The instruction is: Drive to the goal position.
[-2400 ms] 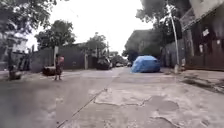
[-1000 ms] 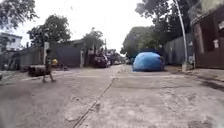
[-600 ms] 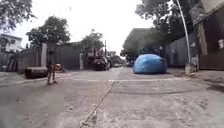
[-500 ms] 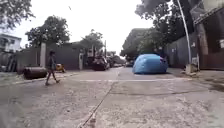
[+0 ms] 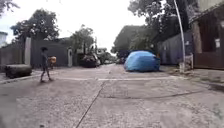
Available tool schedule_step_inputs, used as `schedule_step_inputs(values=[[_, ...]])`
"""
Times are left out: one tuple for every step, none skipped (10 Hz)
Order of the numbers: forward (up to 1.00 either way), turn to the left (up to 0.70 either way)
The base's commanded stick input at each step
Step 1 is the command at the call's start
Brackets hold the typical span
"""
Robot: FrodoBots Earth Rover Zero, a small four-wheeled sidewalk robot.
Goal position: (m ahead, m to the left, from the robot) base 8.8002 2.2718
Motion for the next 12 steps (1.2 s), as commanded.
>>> schedule_step_inputs(values=[[0.70, 0.00], [0.70, 0.00], [0.70, 0.00], [0.70, 0.00], [0.70, 0.00], [0.70, 0.00], [0.70, 0.00], [0.70, 0.00], [0.70, 0.00], [0.70, 0.00], [0.70, 0.00], [0.70, 0.00]])
